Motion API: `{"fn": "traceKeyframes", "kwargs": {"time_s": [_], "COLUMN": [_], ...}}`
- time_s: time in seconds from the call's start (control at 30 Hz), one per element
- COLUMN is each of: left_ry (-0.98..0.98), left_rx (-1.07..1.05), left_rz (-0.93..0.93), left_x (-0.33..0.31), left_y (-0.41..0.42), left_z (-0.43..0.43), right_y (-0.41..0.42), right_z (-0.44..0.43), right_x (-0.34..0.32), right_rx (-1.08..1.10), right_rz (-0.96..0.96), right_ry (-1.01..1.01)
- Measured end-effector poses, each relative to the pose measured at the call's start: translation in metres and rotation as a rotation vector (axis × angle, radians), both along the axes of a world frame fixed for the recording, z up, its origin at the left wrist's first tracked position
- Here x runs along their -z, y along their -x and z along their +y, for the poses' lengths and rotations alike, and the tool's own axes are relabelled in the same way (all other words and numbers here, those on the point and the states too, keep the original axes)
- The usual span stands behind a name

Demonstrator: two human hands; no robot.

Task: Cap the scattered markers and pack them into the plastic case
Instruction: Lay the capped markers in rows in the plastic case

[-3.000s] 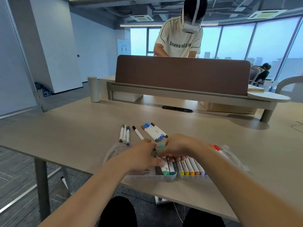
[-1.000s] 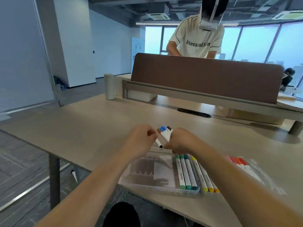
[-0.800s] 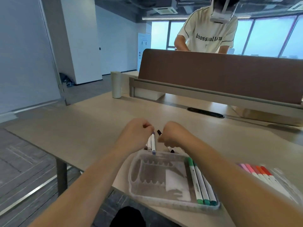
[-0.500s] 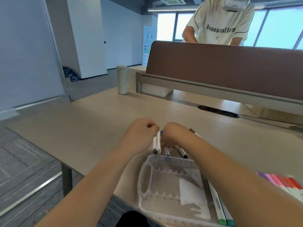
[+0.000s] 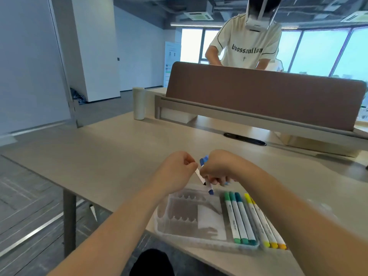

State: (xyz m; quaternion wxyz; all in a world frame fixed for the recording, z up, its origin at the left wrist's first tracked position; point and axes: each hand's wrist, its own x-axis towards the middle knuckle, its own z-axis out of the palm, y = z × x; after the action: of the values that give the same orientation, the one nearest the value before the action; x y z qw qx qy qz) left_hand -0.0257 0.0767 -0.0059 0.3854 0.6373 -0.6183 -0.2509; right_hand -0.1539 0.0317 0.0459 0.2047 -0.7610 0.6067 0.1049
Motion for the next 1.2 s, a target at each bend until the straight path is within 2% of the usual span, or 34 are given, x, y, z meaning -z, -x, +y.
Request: {"fn": "traceKeyframes", "kwargs": {"time_s": [0.33,0.53,0.63,1.0,1.1,1.2], "left_ry": [-0.081,-0.095,-0.095,-0.107,-0.138,-0.149], "left_rx": [0.263,0.487,0.555,0.516,0.546,0.474], "left_rz": [-0.336,-0.469,-0.488,-0.534,-0.511,-0.467], "left_x": [0.013,0.018,0.019,0.022,0.018,0.009], "left_y": [0.052,0.055,0.053,0.054,0.054,0.052], "left_z": [0.037,0.044,0.045,0.037,0.035,0.028], "right_y": [0.057,0.069,0.073,0.077,0.079,0.083], "right_z": [0.055,0.055,0.052,0.043,0.042,0.037], "right_x": [0.017,0.028,0.031,0.034,0.035,0.036], "right_rx": [0.059,0.06,0.051,0.057,0.039,0.029], "right_rz": [-0.086,-0.105,-0.124,-0.095,-0.129,-0.203], "right_ry": [-0.144,-0.017,-0.043,-0.156,-0.16,-0.112]}}
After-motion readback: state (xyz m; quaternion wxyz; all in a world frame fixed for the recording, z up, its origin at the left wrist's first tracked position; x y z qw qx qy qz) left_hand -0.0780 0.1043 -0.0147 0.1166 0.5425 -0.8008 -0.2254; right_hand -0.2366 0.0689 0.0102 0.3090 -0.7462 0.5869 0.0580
